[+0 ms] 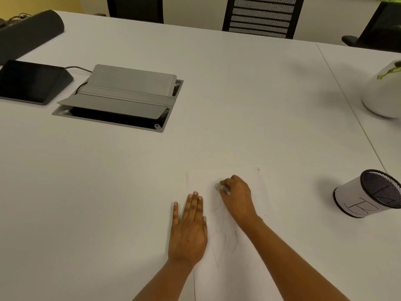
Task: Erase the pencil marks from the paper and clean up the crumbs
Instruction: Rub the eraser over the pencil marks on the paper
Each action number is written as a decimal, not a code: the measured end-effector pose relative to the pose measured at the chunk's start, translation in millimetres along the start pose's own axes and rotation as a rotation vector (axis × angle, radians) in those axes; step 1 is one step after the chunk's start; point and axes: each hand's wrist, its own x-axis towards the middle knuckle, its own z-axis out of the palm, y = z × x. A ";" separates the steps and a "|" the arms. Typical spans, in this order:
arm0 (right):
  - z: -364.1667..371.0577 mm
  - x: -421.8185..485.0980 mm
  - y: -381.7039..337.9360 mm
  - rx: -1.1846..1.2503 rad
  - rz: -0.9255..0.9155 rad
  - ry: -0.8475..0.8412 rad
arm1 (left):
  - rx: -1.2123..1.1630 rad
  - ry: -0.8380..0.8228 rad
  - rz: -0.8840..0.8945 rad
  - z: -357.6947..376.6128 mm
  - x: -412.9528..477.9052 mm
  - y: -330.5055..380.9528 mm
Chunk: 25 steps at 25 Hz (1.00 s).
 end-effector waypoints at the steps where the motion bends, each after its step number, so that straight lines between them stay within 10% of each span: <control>1: -1.2 9.2 0.1 -0.003 0.020 0.021 | 0.003 0.002 -0.001 -0.4 0.2 0.1; 25: 1.5 -4.1 -4.5 0.038 -0.014 0.021 | 0.025 -0.009 -0.005 0.2 0.6 0.1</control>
